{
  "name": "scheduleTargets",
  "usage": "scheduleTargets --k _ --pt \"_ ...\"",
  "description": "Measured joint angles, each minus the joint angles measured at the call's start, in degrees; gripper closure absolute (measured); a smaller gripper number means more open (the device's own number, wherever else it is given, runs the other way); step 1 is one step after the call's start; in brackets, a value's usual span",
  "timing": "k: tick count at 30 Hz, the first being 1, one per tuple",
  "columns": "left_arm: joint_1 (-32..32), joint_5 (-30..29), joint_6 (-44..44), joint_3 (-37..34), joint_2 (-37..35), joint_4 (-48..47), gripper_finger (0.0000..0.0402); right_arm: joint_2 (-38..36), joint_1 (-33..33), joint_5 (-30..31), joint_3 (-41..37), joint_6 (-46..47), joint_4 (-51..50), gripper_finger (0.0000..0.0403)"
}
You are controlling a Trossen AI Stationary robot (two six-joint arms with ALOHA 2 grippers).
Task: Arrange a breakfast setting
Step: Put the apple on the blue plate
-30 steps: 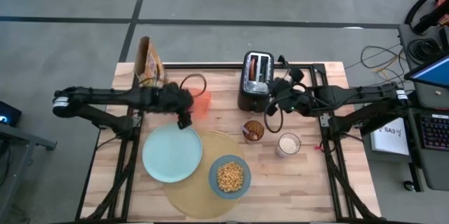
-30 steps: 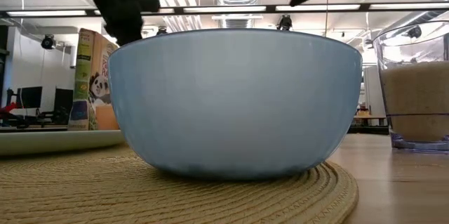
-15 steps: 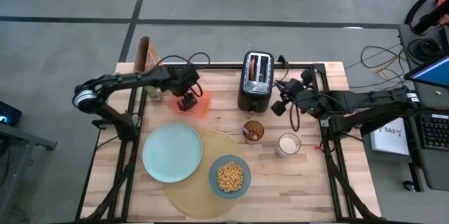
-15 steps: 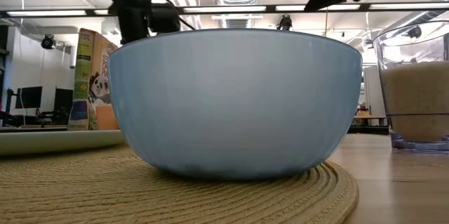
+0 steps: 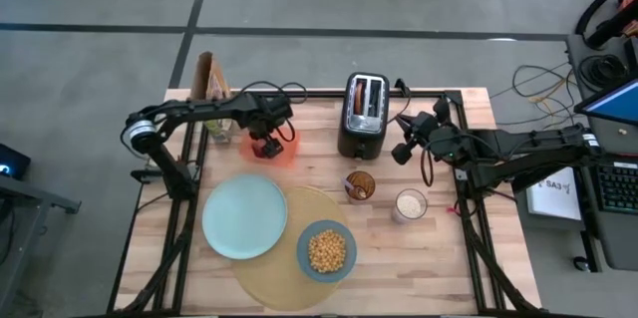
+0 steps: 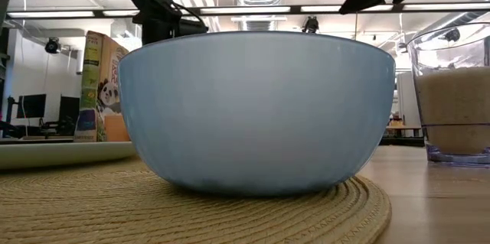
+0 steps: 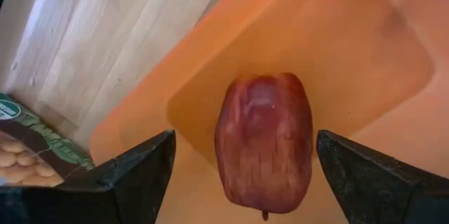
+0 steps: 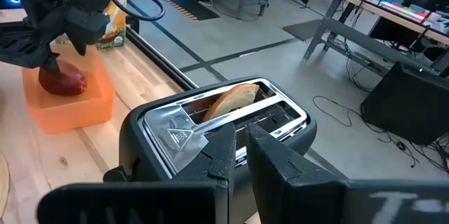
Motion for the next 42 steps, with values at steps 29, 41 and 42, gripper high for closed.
scheduleTargets --k 29,41,42 --pt "-0.2 2.8 2.8 -0.8 6.0 2.4 0.0184 0.4 0.0 0.0 0.0 0.4 0.0 0.0376" --pt "-2.2 -0.8 2.9 2.1 -0.4 -0.9 0.0199 0.4 0.0 0.0 0.0 1.1 0.0 0.0376" --pt "-2.9 -0.8 3.1 2.5 -1.5 -1.6 0.0200 0.4 0.0 0.0 0.0 1.1 0.0 0.0376"
